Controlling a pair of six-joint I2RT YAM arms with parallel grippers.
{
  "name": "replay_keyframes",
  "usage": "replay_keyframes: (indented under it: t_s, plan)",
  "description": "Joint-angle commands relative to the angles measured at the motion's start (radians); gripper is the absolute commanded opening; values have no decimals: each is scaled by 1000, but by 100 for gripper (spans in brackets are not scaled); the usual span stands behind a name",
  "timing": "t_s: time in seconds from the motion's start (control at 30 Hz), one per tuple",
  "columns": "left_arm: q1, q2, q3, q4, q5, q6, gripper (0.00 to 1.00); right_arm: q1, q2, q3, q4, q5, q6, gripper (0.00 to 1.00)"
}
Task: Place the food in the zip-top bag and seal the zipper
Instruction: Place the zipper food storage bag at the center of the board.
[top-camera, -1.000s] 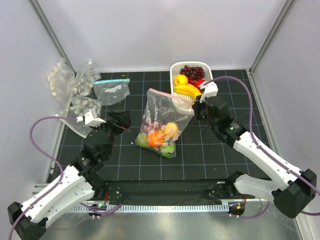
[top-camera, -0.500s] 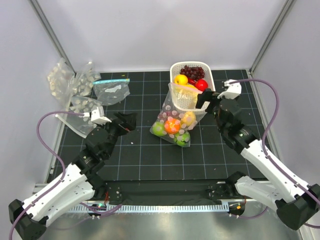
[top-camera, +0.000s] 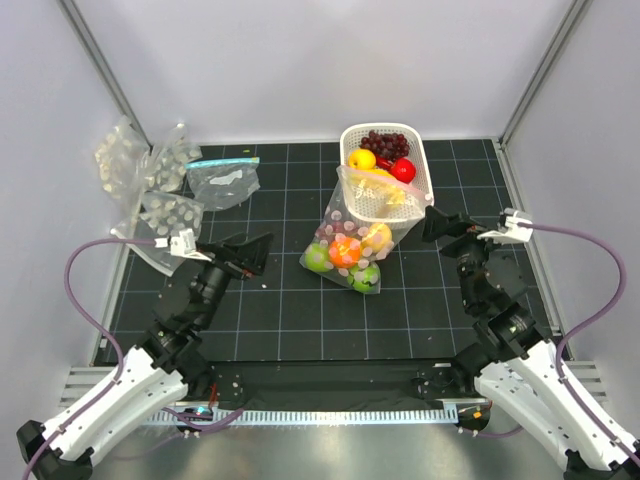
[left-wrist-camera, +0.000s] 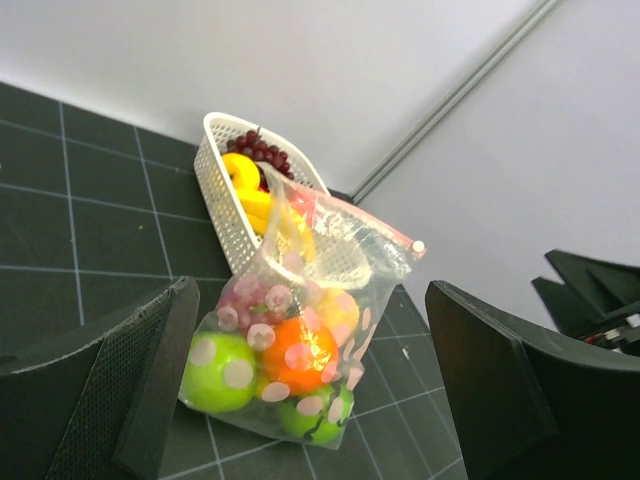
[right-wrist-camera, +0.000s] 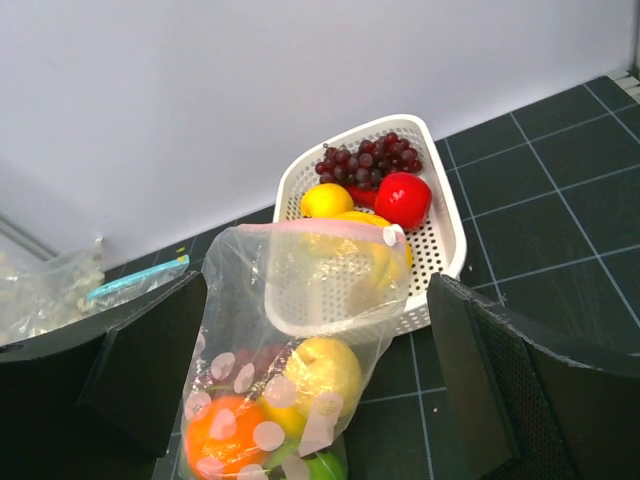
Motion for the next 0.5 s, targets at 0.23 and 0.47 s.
replay_keyframes:
  t_s: [0.23, 0.47]
  plan:
    - [4, -33, -54, 177, 27, 35, 100, -3, 8, -16, 59, 123, 62, 100]
    - [5, -18, -48, 185, 47, 38, 100, -1, 24, -22, 83, 107, 81, 94]
